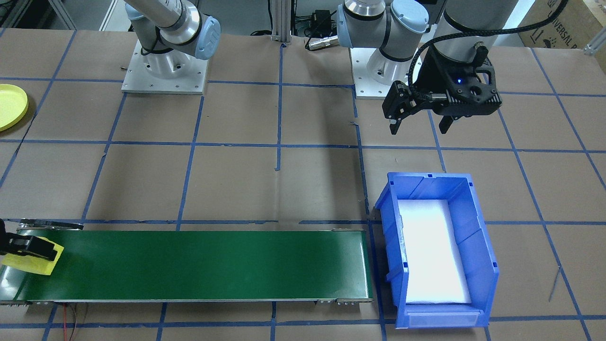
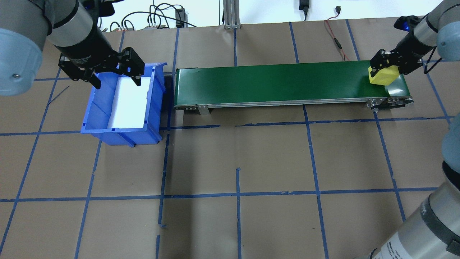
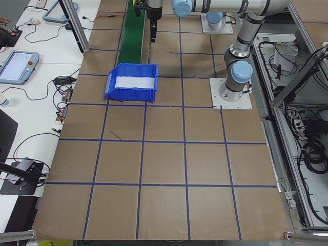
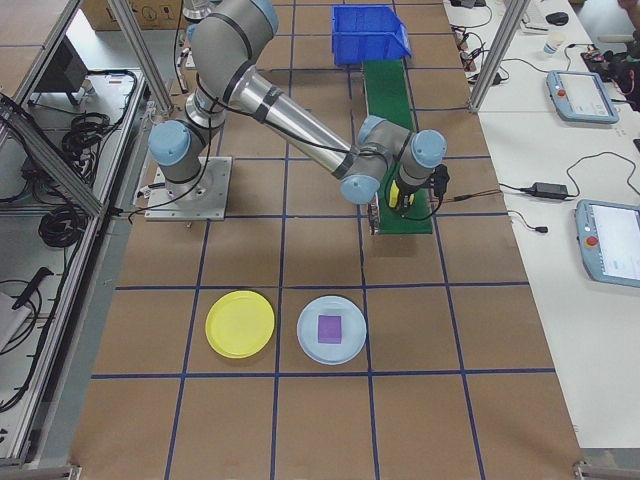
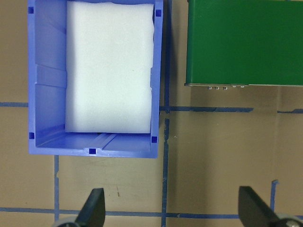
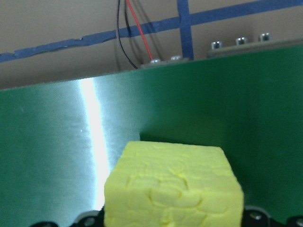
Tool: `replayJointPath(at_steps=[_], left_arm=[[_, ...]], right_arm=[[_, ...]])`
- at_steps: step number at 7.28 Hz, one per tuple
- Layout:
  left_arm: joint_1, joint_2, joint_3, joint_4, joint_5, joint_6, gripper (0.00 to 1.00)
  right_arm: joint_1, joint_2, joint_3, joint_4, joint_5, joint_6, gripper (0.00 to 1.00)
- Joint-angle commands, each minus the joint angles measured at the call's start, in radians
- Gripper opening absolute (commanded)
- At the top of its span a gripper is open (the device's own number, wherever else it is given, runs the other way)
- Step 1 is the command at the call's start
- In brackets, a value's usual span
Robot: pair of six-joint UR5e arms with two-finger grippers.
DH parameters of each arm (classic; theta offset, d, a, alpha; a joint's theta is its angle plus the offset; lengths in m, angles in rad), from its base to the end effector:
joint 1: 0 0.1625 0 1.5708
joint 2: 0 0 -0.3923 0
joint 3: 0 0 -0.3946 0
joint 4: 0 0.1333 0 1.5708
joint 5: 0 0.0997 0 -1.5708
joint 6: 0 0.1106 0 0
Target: Move block left to right into plate
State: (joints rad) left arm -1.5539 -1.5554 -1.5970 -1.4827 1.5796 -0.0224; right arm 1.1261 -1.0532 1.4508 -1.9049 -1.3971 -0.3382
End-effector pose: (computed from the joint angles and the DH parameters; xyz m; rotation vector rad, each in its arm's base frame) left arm -0.1239 -0.4986 0.4479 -0.0620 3.1300 -0.1211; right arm -0.1422 -0.6528 0.2356 0.1655 2.9523 -0.0114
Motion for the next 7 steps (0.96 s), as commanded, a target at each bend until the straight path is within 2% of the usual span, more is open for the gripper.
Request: replayJointPath(at_steps=[1, 2, 3, 4, 5, 6, 7], left_arm=[[0.000, -0.002, 0.002, 0.002, -0.001, -0.001, 1.00], [0.000, 0.000, 0.000, 0.001, -0.001, -0.001, 1.00], [0.000, -0.002, 0.000, 0.001, -0.001, -0.001, 1.00], [0.000, -0.002, 0.002, 0.002, -0.001, -0.001, 1.00], [0.000, -0.002, 0.002, 0.002, -0.001, -0.001, 1.00], [0.000, -0.002, 0.002, 0.002, -0.001, -0.001, 1.00], [0.000, -0.002, 0.002, 0.002, -0.004, -0.005, 1.00]], right_arm=[[-0.037, -0.100, 0.003, 0.073, -0.125, -0.097, 0.41], [-0.092, -0.125, 0.017, 0.095, -0.191, -0.213, 0.41], [-0.202, -0.166, 0.040, 0.154, -0.192, -0.298, 0.41], [-0.269, -0.201, 0.075, 0.152, -0.198, -0.400, 0.41], [-0.395, -0.230, 0.126, 0.165, -0.226, -0.526, 0.40], [-0.536, -0.243, 0.196, 0.167, -0.229, -0.651, 0.40], [-0.643, -0.248, 0.257, 0.127, -0.227, -0.786, 0.40]])
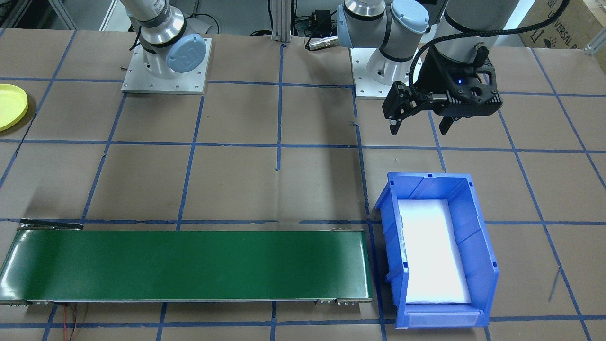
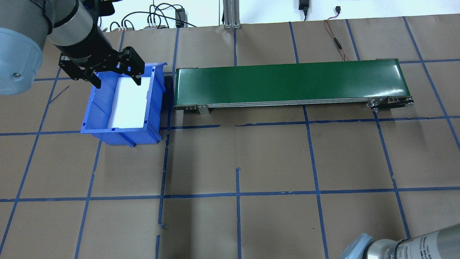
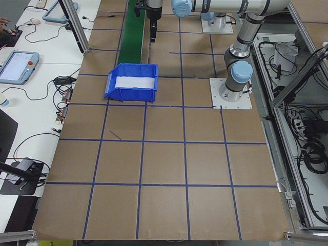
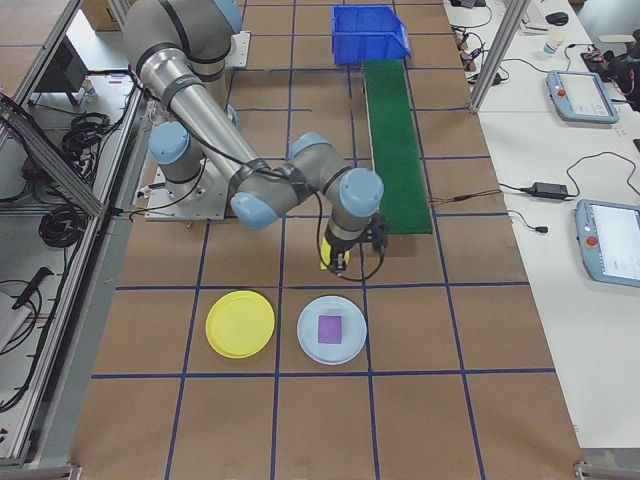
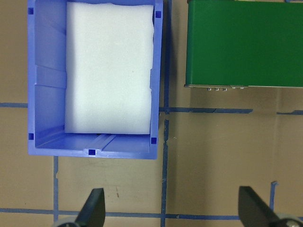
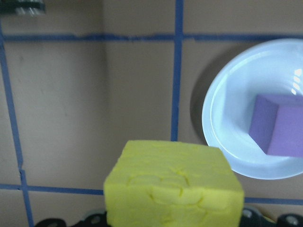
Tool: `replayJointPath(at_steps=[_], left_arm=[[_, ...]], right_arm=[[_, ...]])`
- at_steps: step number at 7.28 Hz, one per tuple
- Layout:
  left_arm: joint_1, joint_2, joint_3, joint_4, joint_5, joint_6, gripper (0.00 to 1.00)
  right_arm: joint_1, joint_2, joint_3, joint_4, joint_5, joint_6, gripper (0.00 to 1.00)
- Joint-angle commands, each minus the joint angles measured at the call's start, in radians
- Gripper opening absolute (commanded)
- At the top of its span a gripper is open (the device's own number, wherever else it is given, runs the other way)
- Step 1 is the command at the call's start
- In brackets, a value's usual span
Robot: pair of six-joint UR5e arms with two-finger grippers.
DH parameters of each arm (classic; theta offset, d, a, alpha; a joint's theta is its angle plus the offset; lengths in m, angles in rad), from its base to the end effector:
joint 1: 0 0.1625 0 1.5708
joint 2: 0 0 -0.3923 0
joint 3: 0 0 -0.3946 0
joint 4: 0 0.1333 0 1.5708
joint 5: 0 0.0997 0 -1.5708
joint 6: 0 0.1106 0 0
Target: Move block left to right into plate
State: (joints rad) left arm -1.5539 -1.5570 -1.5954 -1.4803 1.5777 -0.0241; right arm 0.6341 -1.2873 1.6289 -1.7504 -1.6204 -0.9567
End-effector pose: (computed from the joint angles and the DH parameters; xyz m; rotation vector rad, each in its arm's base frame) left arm -0.1241 -0.4995 0.4482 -0.0646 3.1318 -0.1249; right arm -0.3771 -0.4360 0.2819 -0.0364 3.0320 0.2049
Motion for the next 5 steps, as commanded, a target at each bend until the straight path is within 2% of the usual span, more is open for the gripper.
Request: replayJointPath(at_steps=[1, 3, 5], left_arm=[[0.000, 0.000, 0.002, 0.002, -0.002, 0.000, 1.00], [0.000, 0.000, 0.002, 0.002, -0.002, 0.000, 1.00], [-0.002, 0.000, 0.003, 0.003, 0.001, -0.008, 1.00]], right_arm=[[-0.221, -0.012, 0.129, -0.067, -0.001, -0.184, 0.40], [-0.357, -0.010, 0.225, -0.211, 0.003, -0.349, 0.40], [-0.389, 0.000, 0.262, -0.222, -0.007, -0.355, 0.47]])
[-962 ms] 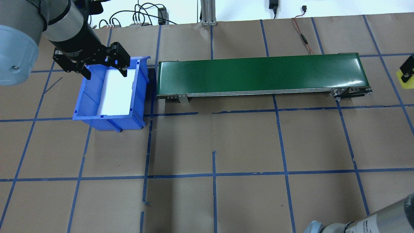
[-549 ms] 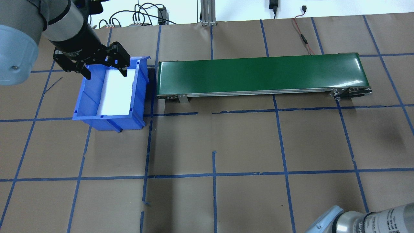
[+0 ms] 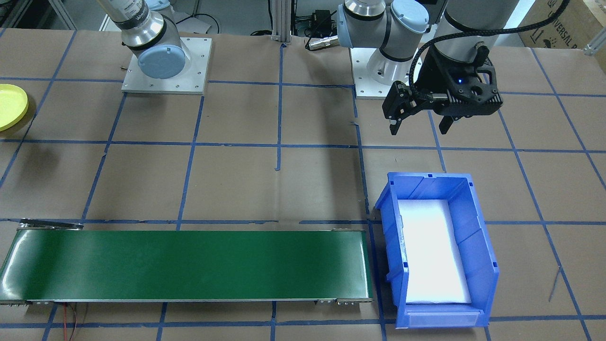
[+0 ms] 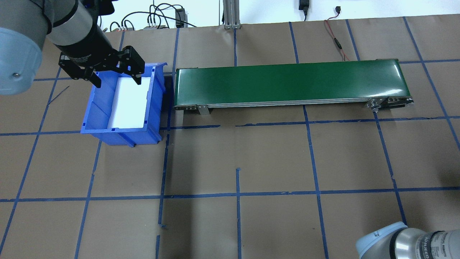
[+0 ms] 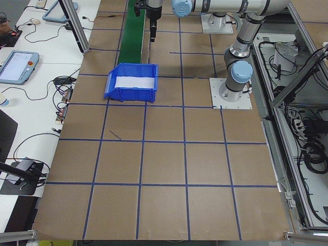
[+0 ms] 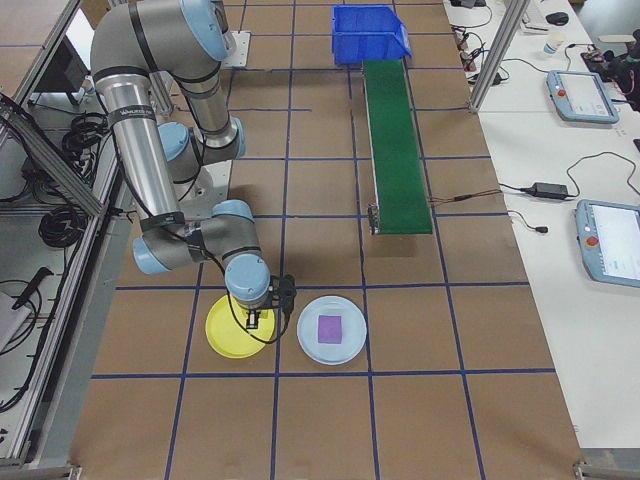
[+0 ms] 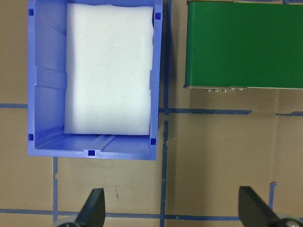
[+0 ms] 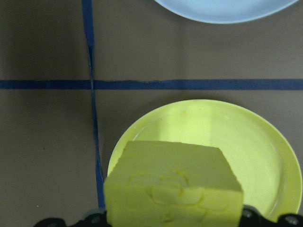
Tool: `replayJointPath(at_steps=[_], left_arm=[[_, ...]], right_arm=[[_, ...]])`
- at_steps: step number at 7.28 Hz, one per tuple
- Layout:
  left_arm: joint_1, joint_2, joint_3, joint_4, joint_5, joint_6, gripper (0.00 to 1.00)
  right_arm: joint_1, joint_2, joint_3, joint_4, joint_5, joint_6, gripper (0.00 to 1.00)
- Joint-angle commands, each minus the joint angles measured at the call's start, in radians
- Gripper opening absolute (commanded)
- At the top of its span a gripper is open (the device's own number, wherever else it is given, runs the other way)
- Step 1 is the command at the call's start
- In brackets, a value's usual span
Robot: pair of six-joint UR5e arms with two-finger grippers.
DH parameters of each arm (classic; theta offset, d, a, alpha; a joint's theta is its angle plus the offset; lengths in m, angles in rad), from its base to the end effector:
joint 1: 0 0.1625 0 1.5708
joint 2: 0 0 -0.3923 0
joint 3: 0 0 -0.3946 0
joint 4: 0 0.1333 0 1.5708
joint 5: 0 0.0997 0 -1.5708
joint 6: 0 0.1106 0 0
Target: Move block left to right into plate
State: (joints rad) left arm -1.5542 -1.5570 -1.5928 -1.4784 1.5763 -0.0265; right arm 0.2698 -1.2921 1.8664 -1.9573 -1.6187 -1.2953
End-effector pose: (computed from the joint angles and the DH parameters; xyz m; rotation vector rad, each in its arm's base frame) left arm -0.1244 -0.5000 0.4497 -0.0679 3.1330 -0.1320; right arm -0.4637 -0.2611 0.1982 0.0018 2.9702 0.1439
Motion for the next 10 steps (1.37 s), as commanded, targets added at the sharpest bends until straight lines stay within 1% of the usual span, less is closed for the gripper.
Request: replayJointPath(at_steps=[1, 2, 3, 6, 7, 8, 9, 10], left_arm=[[-0.001, 0.001, 0.001, 0.001, 0.004, -0.004, 1.00], [0.000, 0.002, 0.001, 0.001, 0.004, -0.001, 1.00], [0.000, 0.002, 0.001, 0.001, 0.002, -0.001, 1.00], [0.000, 0.002, -0.001, 0.001, 0.002, 0.005, 1.00], [0.000, -0.005, -0.001, 0.004, -0.001, 0.006, 1.00], [0.005, -0.012, -0.001, 0.018, -0.001, 0.010, 1.00], [0.005, -0.017, -0.001, 0.027, -0.002, 0.011, 1.00], [0.005, -0.018, -0.001, 0.029, -0.002, 0.011, 1.00]], right_arm=[[-0.024, 0.005, 0.022, -0.021, -0.007, -0.036, 0.55], [-0.024, 0.004, 0.025, -0.049, 0.006, -0.045, 0.94], [-0.024, 0.004, 0.023, -0.049, -0.003, -0.044, 1.00], [-0.017, -0.015, 0.011, -0.034, -0.012, -0.027, 1.00], [0.008, -0.033, -0.007, -0.022, -0.030, -0.022, 1.00], [0.076, -0.070, -0.025, -0.017, -0.030, -0.004, 1.00], [0.185, -0.117, -0.086, 0.062, -0.039, 0.145, 1.00], [0.278, -0.131, -0.216, 0.236, -0.075, 0.310, 1.00]])
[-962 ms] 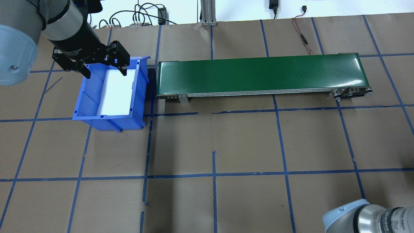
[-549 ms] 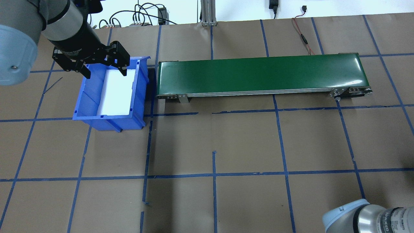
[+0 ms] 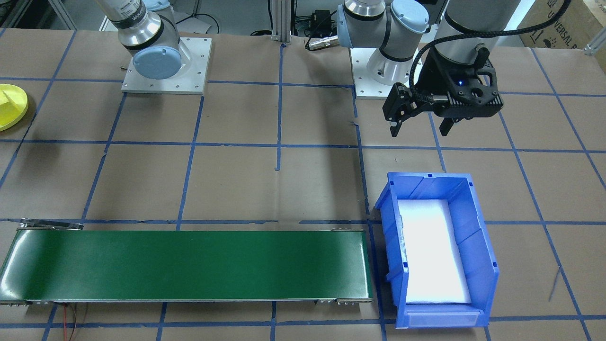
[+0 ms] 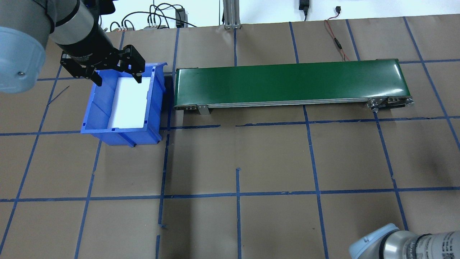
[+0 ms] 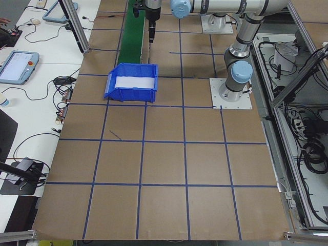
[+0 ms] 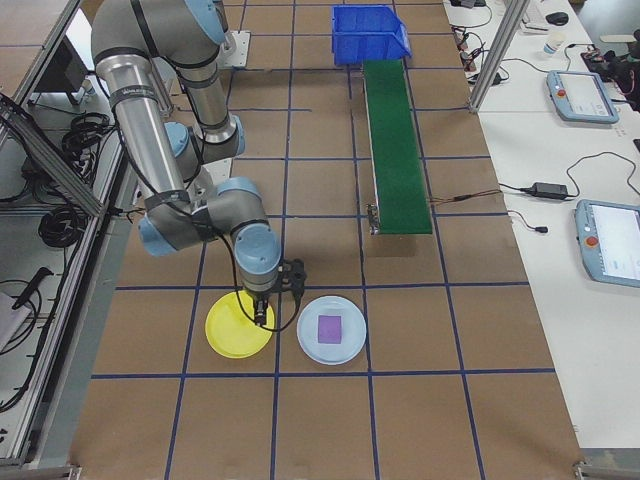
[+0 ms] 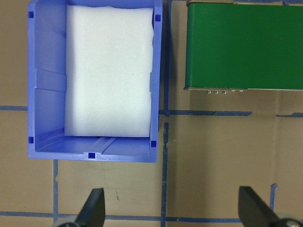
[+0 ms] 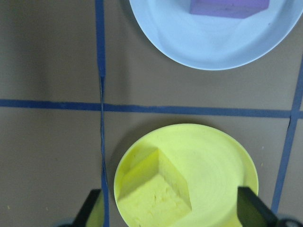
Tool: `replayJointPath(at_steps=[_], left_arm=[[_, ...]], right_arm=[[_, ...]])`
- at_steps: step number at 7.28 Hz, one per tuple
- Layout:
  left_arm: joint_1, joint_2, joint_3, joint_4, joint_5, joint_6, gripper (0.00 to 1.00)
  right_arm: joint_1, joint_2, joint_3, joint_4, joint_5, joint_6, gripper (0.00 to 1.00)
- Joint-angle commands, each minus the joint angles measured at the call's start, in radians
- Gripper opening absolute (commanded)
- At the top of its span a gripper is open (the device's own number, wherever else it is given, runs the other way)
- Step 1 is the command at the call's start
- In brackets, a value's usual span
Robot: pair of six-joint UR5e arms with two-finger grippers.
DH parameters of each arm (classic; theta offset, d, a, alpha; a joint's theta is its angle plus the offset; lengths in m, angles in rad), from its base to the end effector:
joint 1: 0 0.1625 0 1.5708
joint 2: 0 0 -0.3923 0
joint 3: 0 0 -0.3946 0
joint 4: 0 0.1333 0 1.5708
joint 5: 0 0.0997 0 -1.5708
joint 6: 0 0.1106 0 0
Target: Move block left to right into plate
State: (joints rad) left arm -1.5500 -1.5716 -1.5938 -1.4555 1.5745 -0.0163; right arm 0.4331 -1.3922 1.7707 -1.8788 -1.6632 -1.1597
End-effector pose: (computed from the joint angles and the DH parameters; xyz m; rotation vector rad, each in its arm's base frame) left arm -0.1224 -0.5068 0.4444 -0.0584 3.1339 -0.1435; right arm -0.4276 -0.3333 0.2859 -0.0393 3.1100 0.1761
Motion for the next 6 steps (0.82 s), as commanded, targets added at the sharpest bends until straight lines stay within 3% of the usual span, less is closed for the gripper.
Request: replayJointPath(at_steps=[1, 3, 4, 5, 6], left_arm=[[0.002, -0.002, -0.003, 0.004, 0.001, 0.002, 1.00], [0.002, -0.002, -0.003, 0.004, -0.001, 0.002, 1.00], [0.002, -0.002, -0.005, 0.004, -0.001, 0.002, 1.00], [0.002, -0.002, -0.005, 0.004, -0.001, 0.002, 1.00], [0.002, -0.004, -0.003, 0.006, -0.001, 0.002, 1.00]], right_arm=[[0.209, -0.030, -0.214, 0.290, -0.023, 0.327, 1.00], [0.483, -0.045, -0.229, 0.311, -0.023, 0.562, 1.00], [0.580, -0.113, -0.199, 0.328, -0.020, 0.581, 1.00], [0.686, -0.181, -0.160, 0.328, 0.027, 0.695, 1.00], [0.814, -0.195, -0.151, 0.326, 0.077, 0.863, 1.00]])
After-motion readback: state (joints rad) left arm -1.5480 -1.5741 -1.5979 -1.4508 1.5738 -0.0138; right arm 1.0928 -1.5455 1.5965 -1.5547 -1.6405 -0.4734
